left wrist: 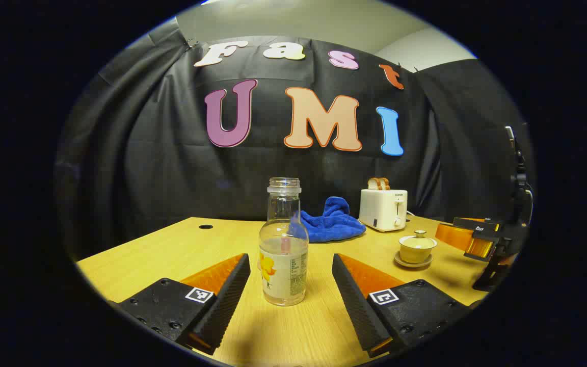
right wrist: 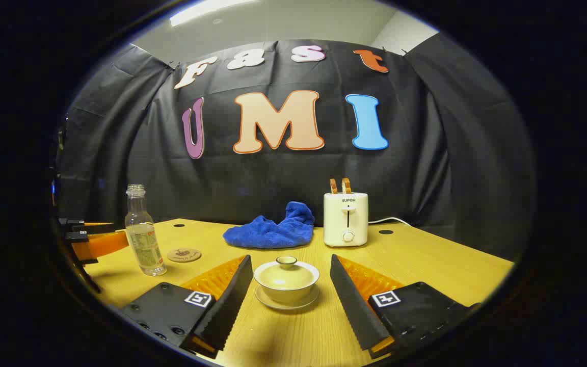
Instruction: Open the teacup lid with one hand, grasp the water bottle and pour water into the teacup with the other hand; after pouring, place the water bottle on the coaster and then close the teacup lid.
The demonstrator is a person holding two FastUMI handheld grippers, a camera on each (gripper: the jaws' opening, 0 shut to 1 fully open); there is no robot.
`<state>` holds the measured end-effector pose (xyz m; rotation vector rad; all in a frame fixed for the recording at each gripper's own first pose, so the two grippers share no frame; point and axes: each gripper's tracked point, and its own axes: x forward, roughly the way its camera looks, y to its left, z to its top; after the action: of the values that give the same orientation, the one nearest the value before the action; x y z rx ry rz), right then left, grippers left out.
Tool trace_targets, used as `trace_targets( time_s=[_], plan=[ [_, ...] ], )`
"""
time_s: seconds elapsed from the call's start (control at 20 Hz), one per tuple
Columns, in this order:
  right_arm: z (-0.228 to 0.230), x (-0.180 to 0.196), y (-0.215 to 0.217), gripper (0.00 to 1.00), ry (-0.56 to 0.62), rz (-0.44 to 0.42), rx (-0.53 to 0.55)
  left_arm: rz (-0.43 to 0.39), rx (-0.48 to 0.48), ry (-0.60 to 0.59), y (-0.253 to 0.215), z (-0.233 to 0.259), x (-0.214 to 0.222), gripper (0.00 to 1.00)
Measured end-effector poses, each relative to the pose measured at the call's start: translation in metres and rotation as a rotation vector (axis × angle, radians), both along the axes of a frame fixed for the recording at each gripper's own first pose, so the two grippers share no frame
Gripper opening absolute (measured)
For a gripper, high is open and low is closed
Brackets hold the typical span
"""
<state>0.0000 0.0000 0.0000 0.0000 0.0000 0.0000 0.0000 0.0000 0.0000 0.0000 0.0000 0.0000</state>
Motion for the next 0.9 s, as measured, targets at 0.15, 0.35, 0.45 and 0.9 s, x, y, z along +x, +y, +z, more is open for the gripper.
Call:
trace_targets(
  time_s=[0.15,0.35,0.45,0.9],
  plan=[
    [0.000,0.000,0.000,0.95,-0.001,0.005,0.001,0.043,0.004,0.002,0.010,0.000,-0.001,0.93],
    [-0.002,0.004,-0.003,0.96,-0.001,-0.006,0.001,0.056,0.006,0.002,0.010,0.001,-0.001,0.93],
    [-0.004,0.004,-0.003,0.97,0.000,0.008,0.002,0.055,0.006,0.001,0.012,0.001,-0.001,0.93],
    [0.000,0.010,0.005,0.96,-0.001,0.056,0.000,0.060,0.006,0.002,0.012,0.001,0.001,0.93]
  ],
)
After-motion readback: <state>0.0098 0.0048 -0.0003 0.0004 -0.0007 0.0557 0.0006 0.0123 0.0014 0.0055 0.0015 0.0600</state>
